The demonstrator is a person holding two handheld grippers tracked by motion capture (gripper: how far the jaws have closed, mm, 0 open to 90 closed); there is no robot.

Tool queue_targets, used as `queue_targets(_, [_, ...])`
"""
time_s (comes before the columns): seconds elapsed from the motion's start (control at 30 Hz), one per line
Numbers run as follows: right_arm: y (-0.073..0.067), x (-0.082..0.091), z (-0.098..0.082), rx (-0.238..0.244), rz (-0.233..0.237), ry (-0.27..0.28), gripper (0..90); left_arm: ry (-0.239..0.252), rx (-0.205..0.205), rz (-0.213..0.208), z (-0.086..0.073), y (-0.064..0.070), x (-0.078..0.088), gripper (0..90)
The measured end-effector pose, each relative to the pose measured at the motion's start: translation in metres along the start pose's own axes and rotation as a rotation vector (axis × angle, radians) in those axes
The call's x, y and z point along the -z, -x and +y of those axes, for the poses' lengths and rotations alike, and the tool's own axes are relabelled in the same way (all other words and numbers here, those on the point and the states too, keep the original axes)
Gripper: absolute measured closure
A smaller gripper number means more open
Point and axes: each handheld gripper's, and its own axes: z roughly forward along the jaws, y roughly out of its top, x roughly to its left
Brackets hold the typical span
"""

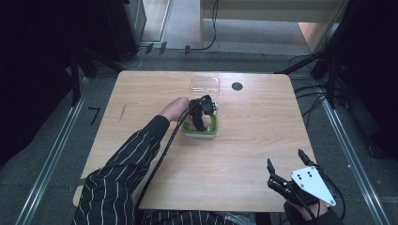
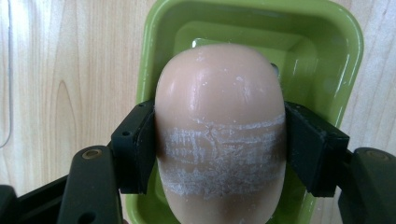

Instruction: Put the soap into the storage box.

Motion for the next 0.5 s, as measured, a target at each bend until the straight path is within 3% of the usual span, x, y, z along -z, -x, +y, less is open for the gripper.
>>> queue_targets(0.23, [0.0000,-0.0001,0.0000,0.003,-0.001,0.002,13.4,0.005,0.046,-0.016,-0.0007,-0.0002,-0.0005,33.2])
queue_targets(0.5, [-0.0001,0.0001,0.0000,0.004,-0.001,0.002,13.5,-0.005,0.050,-0.006,0.0007,0.0013,-0.0001,33.1])
